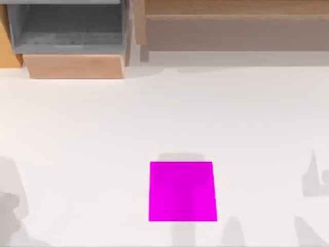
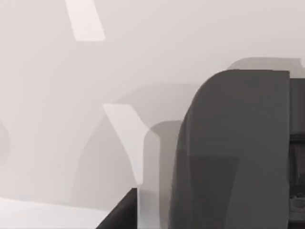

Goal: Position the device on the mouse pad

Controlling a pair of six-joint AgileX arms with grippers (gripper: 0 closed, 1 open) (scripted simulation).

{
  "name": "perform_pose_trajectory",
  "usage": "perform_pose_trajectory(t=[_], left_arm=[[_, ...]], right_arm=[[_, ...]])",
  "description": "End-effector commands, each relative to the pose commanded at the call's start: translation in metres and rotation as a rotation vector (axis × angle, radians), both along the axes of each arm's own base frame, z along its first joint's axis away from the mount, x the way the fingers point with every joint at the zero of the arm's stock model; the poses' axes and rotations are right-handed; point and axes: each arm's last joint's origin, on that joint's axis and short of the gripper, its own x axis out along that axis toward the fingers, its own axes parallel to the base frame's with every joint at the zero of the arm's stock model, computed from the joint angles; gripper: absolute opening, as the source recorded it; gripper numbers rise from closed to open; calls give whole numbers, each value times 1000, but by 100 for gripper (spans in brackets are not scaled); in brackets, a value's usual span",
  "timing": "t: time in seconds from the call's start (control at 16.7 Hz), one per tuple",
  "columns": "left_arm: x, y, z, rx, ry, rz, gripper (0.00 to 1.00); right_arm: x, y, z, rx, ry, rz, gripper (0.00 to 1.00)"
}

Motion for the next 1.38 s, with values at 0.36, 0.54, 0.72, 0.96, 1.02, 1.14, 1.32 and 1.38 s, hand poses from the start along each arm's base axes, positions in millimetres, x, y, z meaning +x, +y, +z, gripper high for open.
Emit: perform_pose_trajectory(t=[0.36, 0.54, 0.72, 0.96, 1.02, 1.14, 1.32, 1.38], left_arm=[[0, 0, 0, 0, 0, 0, 0], [2, 1, 25, -10, -29, 5, 0], [6, 4, 48, -10, -30, 4, 0], [4, 2, 91, -27, -1, 3, 0], [3, 2, 102, -24, -5, 3, 0], [1, 0, 118, -14, -21, 4, 0], [1, 0, 121, -11, -26, 5, 0], [1, 1, 120, -13, -23, 5, 0]], right_arm=[[0, 0, 0, 0, 0, 0, 100], [0, 0, 0, 0, 0, 0, 100], [0, 0, 0, 0, 0, 0, 100], [0, 0, 0, 0, 0, 0, 100], [0, 0, 0, 0, 0, 0, 100], [0, 0, 0, 0, 0, 0, 100], [0, 0, 0, 0, 0, 0, 100], [0, 0, 0, 0, 0, 0, 100]])
